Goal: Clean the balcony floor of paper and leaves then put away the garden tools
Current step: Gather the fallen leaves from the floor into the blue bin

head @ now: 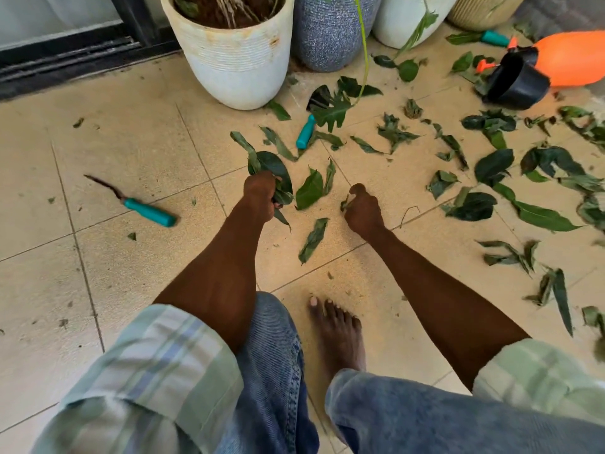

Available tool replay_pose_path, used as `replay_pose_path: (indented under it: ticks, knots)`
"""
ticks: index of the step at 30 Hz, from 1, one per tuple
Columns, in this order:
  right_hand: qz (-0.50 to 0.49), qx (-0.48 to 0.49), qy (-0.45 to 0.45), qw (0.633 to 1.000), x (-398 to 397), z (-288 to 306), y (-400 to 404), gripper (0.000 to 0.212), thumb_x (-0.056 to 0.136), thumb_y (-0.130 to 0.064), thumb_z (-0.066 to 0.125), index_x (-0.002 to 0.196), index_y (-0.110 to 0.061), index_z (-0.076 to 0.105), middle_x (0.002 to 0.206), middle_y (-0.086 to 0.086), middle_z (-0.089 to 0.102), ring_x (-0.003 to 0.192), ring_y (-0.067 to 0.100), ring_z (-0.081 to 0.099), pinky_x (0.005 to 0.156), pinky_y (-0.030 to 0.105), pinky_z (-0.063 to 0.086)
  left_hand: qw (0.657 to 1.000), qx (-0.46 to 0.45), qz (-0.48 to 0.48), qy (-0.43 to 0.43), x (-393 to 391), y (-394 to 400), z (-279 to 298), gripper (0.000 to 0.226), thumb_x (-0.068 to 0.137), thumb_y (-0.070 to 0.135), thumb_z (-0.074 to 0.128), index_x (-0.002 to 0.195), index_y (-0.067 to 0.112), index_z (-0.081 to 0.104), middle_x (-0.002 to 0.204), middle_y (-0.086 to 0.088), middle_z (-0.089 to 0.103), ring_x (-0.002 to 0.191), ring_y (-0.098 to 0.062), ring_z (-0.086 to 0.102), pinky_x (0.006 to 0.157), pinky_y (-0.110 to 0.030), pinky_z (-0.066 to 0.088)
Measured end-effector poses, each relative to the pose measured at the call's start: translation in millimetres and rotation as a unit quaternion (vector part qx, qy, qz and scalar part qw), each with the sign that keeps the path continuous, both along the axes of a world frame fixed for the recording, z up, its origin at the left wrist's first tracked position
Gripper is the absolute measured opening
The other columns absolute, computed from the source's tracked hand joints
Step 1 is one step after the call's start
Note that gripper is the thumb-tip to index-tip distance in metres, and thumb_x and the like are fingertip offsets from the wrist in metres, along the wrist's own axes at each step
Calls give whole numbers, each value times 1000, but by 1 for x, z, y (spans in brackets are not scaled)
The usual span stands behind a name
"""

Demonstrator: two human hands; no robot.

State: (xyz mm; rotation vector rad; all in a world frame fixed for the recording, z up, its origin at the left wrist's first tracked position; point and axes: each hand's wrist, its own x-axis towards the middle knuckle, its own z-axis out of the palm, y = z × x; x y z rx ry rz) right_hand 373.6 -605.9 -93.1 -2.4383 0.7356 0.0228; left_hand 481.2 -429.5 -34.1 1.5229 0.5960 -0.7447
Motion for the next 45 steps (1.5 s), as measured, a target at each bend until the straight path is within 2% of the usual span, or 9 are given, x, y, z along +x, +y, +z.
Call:
replay_pose_path:
  ticks: [4, 8, 14, 23, 27, 30, 34, 40, 45]
  knots:
    - [95, 115, 61, 987, 19, 28, 12, 11, 83, -4, 67, 93, -6, 71, 102, 16, 67, 92, 22, 59, 71, 22, 44, 1000, 0, -13, 7, -2, 0, 3, 28, 103, 15, 34, 85, 13, 55, 74, -4, 48, 59, -14, 45, 45, -25, 32]
    - [306, -28, 164, 937, 4, 18, 55, 20, 84, -13, 69, 104, -12, 70, 121, 6, 42, 111, 23, 38, 97, 37, 39, 1000, -2, -6, 8, -3, 0, 1, 22, 103, 15, 33, 100, 13, 54, 73, -4, 48, 58, -14, 44, 45, -24, 31]
    - [387, -93, 83, 914, -25, -15, 66, 32, 81, 8, 52, 110, 0, 64, 116, 19, 52, 109, 34, 48, 79, 40, 45, 1000, -3, 3, 14, -1, 6, 3, 31, 103, 15, 33, 78, 14, 51, 74, -5, 49, 60, -14, 46, 46, -25, 32]
    - [140, -1, -3, 990, 48, 12, 63, 74, 83, 7, 64, 147, -7, 30, 142, 21, 31, 120, 31, 49, 98, 34, 47, 999, -9, 40, 14, 10, 20, -5, 23, 100, 13, 33, 97, 10, 56, 78, -6, 50, 63, -14, 47, 43, -24, 33]
    - [124, -41, 114, 985, 87, 11, 58, 82, 88, 3, 61, 152, -6, 11, 152, 25, 11, 131, 32, 38, 102, 30, 39, 999, 0, 51, 8, 17, 26, -9, 30, 100, 13, 33, 80, 12, 55, 77, -7, 49, 62, -15, 45, 43, -24, 32]
    - [143, -49, 173, 973, 84, -4, 56, 57, 91, -6, 60, 141, 0, 33, 149, 25, 19, 131, 33, 36, 101, 31, 39, 999, 4, 53, 7, 20, 28, -14, 31, 100, 14, 33, 78, 12, 55, 77, -7, 49, 62, -16, 45, 44, -24, 31]
    - [173, -99, 90, 976, 58, -25, 59, 33, 88, -2, 62, 120, 1, 55, 130, 17, 42, 111, 30, 52, 92, 39, 49, 999, -4, 48, 8, 22, 29, -19, 33, 101, 14, 31, 77, 12, 54, 73, -6, 49, 59, -16, 45, 45, -24, 31]
    - [255, -139, 33, 956, 29, -43, 57, 32, 84, 13, 52, 114, 5, 57, 127, 20, 42, 112, 30, 47, 88, 32, 45, 999, -5, 36, 6, 20, 20, -15, 22, 100, 12, 33, 101, 9, 55, 73, -6, 48, 59, -15, 45, 38, -18, 33]
    - [222, -192, -3, 956, 18, -33, 58, 23, 75, 5, 67, 98, -1, 67, 117, 17, 50, 109, 33, 49, 89, 42, 44, 999, -11, 32, 8, 17, 17, -15, 20, 100, 12, 34, 102, 10, 54, 74, -5, 48, 60, -15, 44, 44, -24, 32]
